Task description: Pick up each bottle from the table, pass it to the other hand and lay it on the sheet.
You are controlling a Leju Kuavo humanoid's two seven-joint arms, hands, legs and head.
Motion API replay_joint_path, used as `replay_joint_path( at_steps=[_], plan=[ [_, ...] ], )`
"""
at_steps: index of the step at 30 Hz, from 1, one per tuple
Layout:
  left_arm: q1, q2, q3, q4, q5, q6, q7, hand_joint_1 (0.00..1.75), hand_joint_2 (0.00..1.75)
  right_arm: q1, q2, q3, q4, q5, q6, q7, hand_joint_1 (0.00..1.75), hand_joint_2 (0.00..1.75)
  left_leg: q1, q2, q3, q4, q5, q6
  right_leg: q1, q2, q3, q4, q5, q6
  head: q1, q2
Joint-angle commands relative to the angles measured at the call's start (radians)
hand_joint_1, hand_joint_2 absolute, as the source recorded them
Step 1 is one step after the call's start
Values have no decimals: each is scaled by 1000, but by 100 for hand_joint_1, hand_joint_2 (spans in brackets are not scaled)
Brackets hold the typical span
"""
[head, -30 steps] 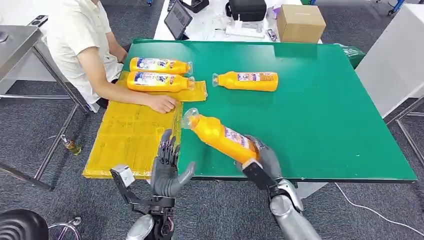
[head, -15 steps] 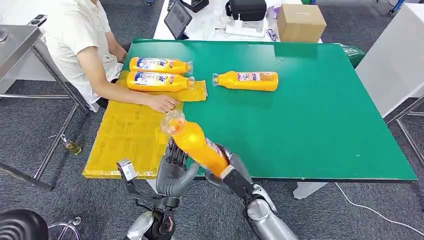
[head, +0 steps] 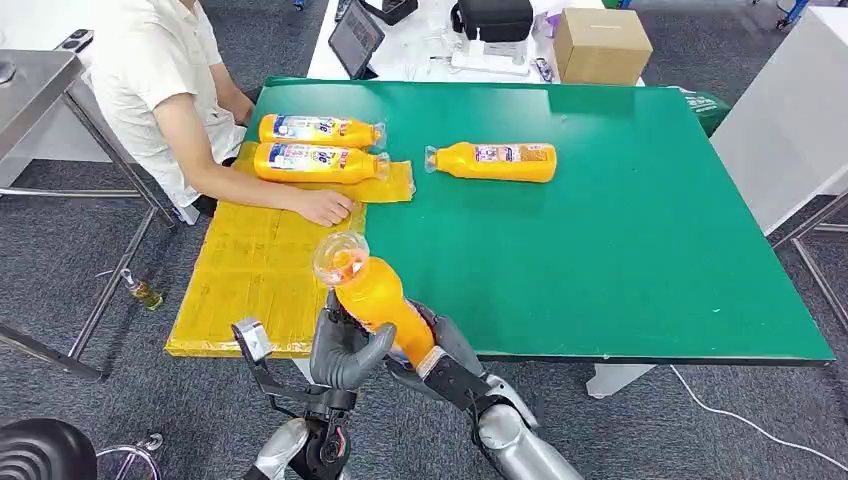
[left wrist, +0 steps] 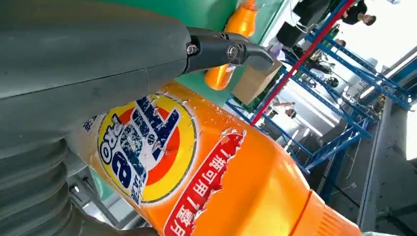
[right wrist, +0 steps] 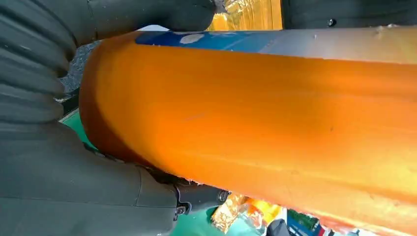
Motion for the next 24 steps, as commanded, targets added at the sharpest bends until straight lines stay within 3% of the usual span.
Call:
replay_joint_path(
  at_steps=[1,5,6,12,13,14,21,24],
  plan=[
    [-72,0,-18,75,-43,35,-15,0,175,-30,-15,108,19,19,-4,-4,175,175,1,1,5,0,-2,1,2,-1,6,-1,-2,-4,0,0],
    [-67,27,-34,37,-148,15,-39,7,175,-28,-29,102,31,27,-18,2,175,175,0,0,3,-1,-1,1,1,-1,3,-1,-1,-2,0,0],
    [-68,29,-35,36,-169,9,-35,89,175,-29,-35,101,28,33,-19,10,175,175,0,1,7,-1,-2,2,2,-1,7,-2,-2,-4,0,0],
    [-68,29,-33,36,-170,8,-35,89,175,-29,-39,99,26,32,-18,9,175,175,0,0,3,0,-1,1,1,-1,3,-1,-1,-2,0,0],
    [-69,34,-37,41,-201,0,-35,162,175,-26,-41,95,17,37,-18,20,175,175,0,0,5,-1,-2,1,1,-1,5,-1,-2,-3,0,0],
    [-65,35,-31,42,-231,-12,-38,175,175,-22,-48,92,9,48,-23,29,175,175,0,0,4,0,-1,1,1,-1,4,-1,-1,-3,0,0],
    [-46,72,-2,64,-165,-337,64,175,175,-11,-86,64,-41,154,-67,45,175,175,0,0,6,-1,-2,1,1,-2,6,-2,-2,-3,0,0],
    [-44,74,16,62,-160,-370,85,175,175,-3,-84,60,-48,168,-67,48,175,175,0,1,5,-1,-2,1,1,-1,4,-1,-1,-3,0,0]
  ],
)
